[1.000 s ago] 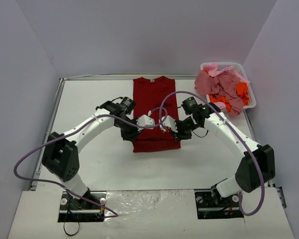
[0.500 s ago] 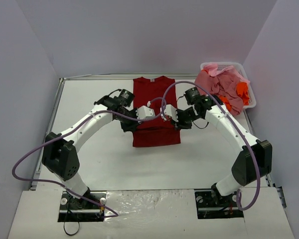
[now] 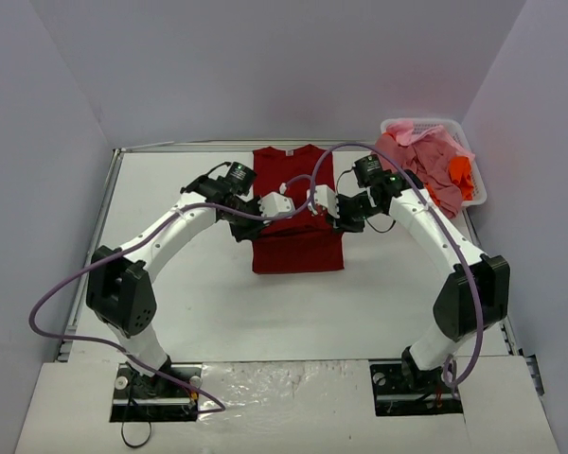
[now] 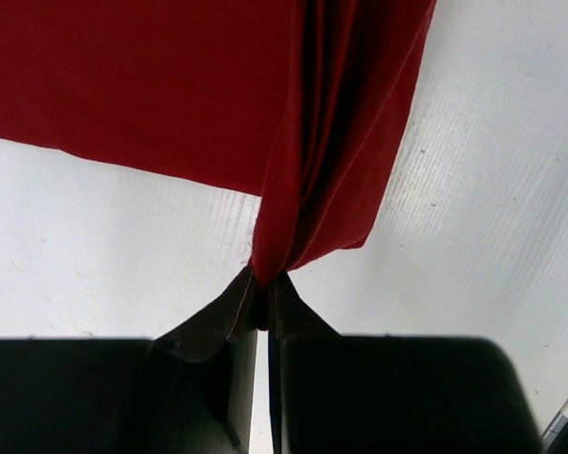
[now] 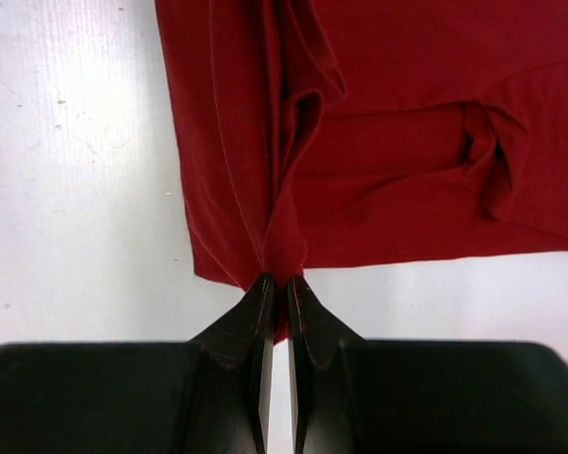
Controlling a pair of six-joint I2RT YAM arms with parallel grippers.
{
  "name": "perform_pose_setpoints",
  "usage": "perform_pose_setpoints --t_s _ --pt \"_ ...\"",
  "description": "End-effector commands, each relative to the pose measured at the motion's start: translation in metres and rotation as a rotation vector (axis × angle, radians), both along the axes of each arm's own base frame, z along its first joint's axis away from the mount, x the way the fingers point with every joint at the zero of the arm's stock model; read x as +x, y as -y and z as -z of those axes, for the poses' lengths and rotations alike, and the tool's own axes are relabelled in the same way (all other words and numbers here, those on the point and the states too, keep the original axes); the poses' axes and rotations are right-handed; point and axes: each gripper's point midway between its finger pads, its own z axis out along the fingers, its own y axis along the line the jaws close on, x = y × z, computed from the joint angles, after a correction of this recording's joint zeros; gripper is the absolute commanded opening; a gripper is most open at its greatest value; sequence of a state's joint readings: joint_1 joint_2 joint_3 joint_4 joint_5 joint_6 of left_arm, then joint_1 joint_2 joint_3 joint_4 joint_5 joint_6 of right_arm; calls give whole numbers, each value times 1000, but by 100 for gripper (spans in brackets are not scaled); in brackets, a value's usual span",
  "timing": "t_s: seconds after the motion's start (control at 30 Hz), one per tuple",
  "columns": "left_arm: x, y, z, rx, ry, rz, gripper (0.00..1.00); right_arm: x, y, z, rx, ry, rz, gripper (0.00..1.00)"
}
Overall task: Fold and stack the t-shirts
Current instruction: Fold the folded rectangular tshirt in 1/3 of the way
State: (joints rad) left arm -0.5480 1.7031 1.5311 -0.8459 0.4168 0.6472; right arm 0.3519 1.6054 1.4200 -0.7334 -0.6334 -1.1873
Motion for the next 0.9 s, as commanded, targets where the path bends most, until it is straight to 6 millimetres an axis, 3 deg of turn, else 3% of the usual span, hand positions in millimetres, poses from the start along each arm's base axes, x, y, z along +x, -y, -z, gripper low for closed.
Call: perform_pose_setpoints --t_s 0.0,0.37,0.87 --pt "16 7 -20 -27 79 25 2 17 5 -3 -7 16 42 0" --pt "44 5 -15 -19 112 -8 2 50 3 8 14 11 73 0" --pt "71 5 -22 -18 153 -25 2 85 0 5 26 39 103 0"
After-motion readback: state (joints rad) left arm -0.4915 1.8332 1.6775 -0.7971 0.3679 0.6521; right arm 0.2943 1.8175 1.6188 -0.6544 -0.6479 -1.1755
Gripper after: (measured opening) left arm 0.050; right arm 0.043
